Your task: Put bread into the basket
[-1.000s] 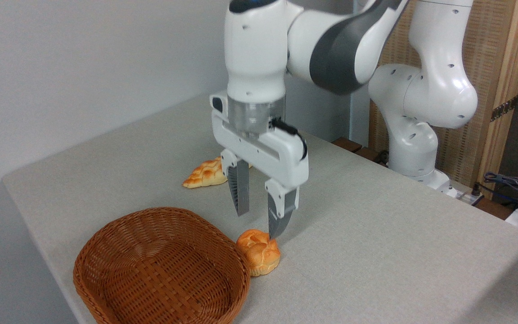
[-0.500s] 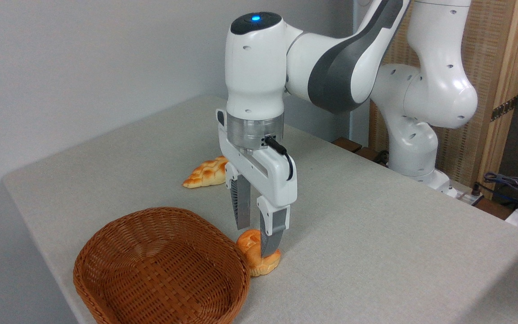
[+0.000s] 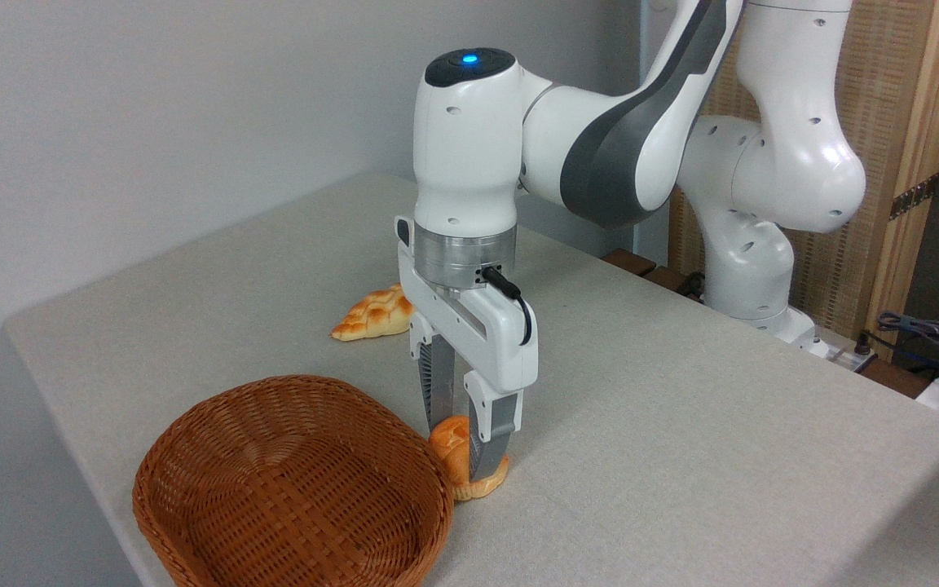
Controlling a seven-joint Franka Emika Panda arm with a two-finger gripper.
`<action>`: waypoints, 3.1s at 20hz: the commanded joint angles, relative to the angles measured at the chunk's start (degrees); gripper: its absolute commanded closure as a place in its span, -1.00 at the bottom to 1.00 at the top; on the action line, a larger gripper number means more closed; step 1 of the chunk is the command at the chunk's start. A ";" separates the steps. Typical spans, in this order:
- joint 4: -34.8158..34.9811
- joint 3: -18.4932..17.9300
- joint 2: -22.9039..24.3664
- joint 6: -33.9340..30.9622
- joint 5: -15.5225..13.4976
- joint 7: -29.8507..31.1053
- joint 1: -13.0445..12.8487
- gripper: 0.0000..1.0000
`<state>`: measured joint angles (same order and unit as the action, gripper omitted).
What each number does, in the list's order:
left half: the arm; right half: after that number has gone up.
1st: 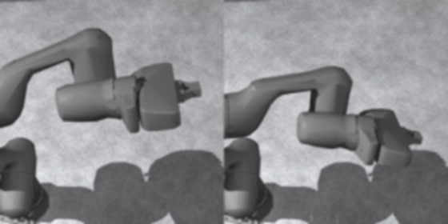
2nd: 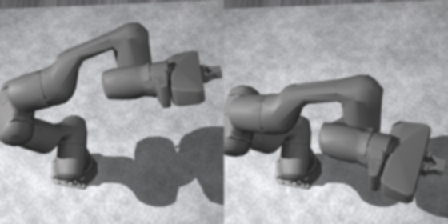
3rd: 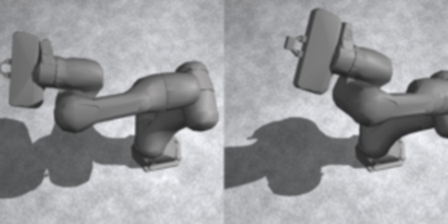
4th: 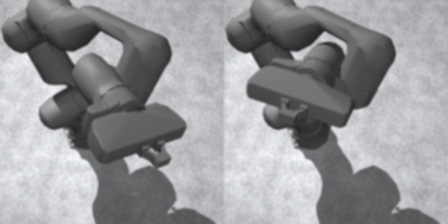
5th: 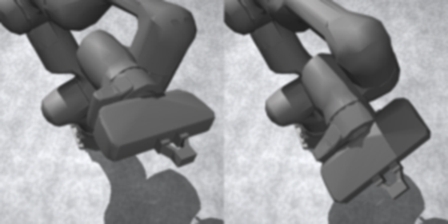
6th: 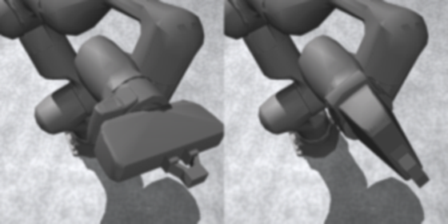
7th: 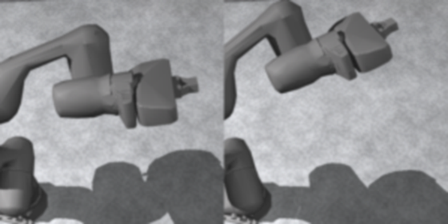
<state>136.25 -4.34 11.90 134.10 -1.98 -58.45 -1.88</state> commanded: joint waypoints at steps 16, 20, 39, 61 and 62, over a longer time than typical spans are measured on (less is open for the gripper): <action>-20.63 -0.76 -2.92 -36.22 0.93 -1.58 -1.11 0.23; -26.29 -1.81 -3.45 -37.79 -2.66 -1.05 -1.02 0.22; -32.01 5.22 -19.54 -3.23 -5.05 25.84 -4.63 -1.00; -46.52 2.40 -13.30 -46.20 -2.94 25.23 -3.66 -1.00; -46.60 3.54 -13.30 -46.65 -2.85 25.23 -3.57 -1.00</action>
<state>89.93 -2.35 -1.38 90.56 -5.64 -33.63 -5.14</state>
